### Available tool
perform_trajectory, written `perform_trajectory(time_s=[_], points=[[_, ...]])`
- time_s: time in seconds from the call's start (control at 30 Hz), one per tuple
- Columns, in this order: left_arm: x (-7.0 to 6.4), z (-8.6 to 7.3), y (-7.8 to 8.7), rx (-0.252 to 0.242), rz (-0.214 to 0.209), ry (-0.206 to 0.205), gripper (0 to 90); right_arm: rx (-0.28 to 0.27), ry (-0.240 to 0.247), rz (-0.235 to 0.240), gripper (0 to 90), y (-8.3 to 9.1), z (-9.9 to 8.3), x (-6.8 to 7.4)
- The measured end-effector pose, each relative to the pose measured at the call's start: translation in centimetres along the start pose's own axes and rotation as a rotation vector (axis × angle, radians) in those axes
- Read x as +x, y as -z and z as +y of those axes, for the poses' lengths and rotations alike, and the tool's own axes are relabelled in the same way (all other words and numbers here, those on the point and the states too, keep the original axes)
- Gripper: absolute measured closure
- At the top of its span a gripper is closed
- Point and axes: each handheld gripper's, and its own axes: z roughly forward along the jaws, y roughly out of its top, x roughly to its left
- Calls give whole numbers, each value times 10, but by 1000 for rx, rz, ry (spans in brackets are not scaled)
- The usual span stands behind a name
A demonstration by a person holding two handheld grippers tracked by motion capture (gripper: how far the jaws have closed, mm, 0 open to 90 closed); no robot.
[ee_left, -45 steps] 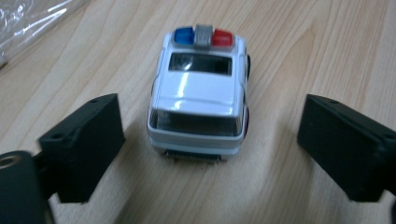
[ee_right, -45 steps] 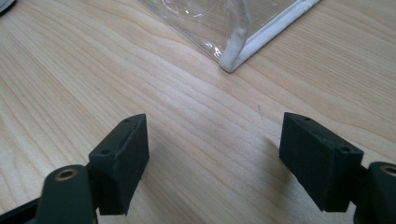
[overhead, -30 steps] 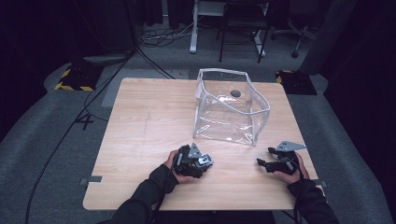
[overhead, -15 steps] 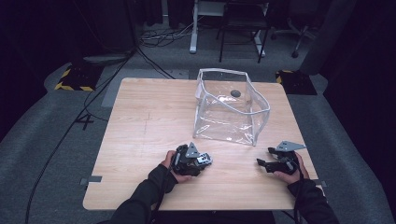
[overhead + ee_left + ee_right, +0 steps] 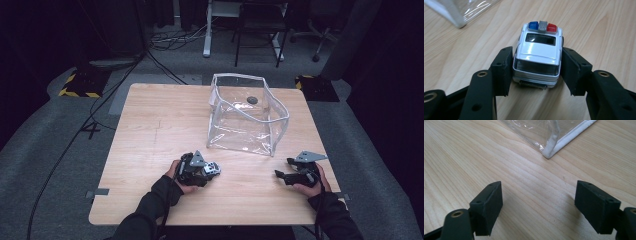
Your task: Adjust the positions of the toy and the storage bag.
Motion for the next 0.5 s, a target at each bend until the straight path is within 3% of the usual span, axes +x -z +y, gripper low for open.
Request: perform_trajectory(time_s=[0.3,0.4,0.43,0.5], points=[[12,-8,7,-7,42,25,466,-1,-2,3,220,0,0,0],[20,-10,11,-7,81,30,466,0,-1,6,218,0,0,0],[24,-11,12,-5,72,46,466,0,1,6,218,0,0,0],[32,-14,15,-5,103,67,467,0,0,8,217,0,0,0]])
